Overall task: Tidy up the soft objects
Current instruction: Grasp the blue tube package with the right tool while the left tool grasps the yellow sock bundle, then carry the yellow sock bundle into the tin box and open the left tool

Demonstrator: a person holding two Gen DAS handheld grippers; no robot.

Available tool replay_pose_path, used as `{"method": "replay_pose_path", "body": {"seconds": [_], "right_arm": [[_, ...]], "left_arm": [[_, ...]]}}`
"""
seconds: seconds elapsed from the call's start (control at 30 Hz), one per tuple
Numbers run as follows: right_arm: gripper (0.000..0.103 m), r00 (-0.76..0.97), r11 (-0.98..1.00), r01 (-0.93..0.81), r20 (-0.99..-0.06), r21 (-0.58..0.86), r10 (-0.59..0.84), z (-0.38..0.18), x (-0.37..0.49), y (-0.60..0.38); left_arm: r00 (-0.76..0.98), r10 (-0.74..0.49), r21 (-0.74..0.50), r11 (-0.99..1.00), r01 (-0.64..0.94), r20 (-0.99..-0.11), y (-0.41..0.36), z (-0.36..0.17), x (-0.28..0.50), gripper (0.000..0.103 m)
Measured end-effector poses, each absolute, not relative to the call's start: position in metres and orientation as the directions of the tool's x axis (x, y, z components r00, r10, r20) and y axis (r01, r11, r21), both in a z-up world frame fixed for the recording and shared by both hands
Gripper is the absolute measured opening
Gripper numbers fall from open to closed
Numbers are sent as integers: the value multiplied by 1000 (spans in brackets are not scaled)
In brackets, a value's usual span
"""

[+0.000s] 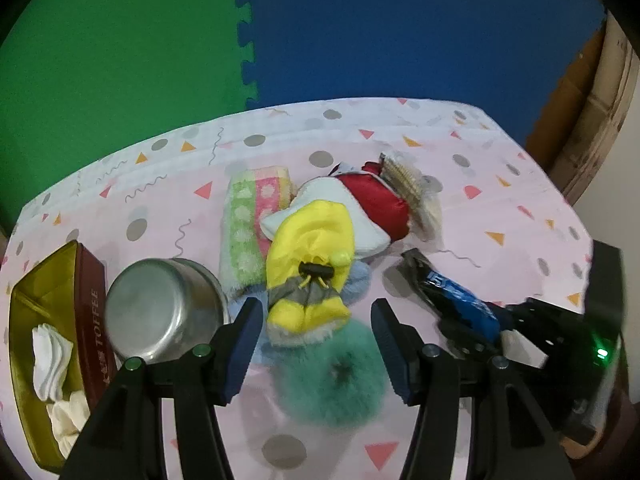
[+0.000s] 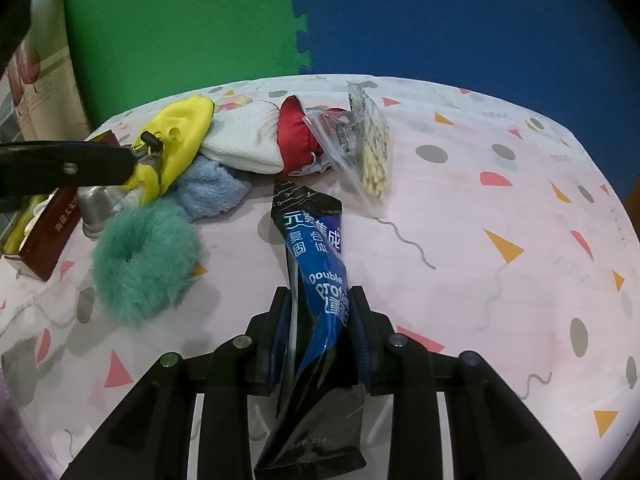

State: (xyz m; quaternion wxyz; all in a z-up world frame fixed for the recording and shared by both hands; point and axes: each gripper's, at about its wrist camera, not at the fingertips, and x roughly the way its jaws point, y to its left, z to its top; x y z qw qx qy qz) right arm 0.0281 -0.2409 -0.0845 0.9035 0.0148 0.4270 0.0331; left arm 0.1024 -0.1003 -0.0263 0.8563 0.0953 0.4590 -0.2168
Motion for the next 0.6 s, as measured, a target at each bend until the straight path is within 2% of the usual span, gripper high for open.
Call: {"method": "replay_pose_path", "body": {"seconds": [0.23,0.33,0.37,0.4,0.6], "right_arm": [[29,633,998,-48,-771,51,69,-84,28,-240],[29,633,998,-47,-771,51,70,-85,28,-240],[29,633,998,-47,-771,52,70,-85,28,-240],[29,633,998,-47,-771,52,70,-85,28,-240],[29,634,998,-47,-771,51,69,-85,28,-240]], "left_arm": [[457,-237,-40,915,401,-858,-98,-50,123,58],[446,-268,-75,911,405,-854,-95,-53,122,57],[441,-280,-88,909,407,-853,-94,-53,122,55],[446,-287,-94,909,407,-848,-93,-52,121,43],[455,-298,-101,907,409,-839,-90,-46,117,30]]}}
